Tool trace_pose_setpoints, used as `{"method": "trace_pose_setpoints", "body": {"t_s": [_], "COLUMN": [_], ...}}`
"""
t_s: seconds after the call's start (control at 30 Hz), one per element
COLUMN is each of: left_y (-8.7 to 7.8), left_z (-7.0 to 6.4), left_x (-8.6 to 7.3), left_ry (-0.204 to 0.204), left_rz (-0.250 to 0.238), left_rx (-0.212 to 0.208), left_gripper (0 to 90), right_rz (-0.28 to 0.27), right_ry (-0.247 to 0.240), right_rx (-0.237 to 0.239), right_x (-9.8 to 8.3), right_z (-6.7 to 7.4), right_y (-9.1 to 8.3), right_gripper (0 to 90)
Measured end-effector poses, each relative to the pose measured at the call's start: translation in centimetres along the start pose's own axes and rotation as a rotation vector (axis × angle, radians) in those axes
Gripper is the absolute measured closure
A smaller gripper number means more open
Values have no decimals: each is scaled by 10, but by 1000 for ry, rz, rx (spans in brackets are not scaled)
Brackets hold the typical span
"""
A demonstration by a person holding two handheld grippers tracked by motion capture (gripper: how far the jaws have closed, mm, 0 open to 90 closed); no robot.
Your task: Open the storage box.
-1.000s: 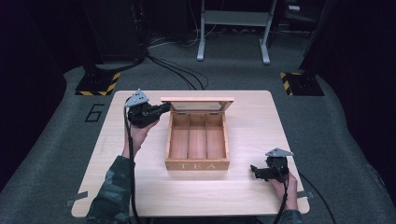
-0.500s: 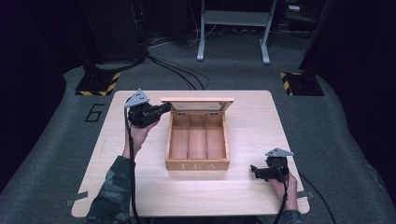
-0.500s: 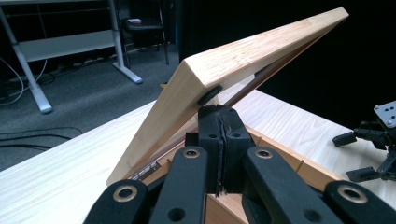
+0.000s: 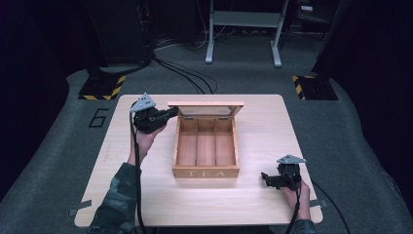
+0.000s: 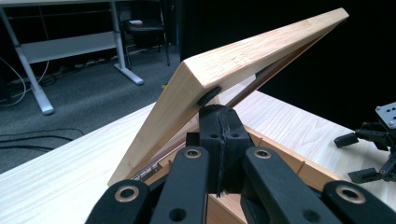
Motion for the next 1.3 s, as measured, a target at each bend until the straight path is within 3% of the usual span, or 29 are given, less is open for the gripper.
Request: {"method": "trace_pose_setpoints", "body": {"t_s": [1.3], "left_y": [-1], "left_z": [-2], "left_x": [0], "left_ry": [8], "left_rz": [0], "left_rx": [7], "left_gripper": [895], "right_rz": [0], "right_ry": [-1], "right_rx": [0], "right_x": [0], "right_z": [0], "right_y": [0], "right_gripper": [42]}}
Point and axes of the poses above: each handheld gripper's, and its own axes: y roughly forward along the jaws, x roughly out of its top, z roughly to its left, the point moved 1 cm from there along y, roughly forward along the jaws, and after that the axes turned 15 degrees about -y, right-handed, at the moved point
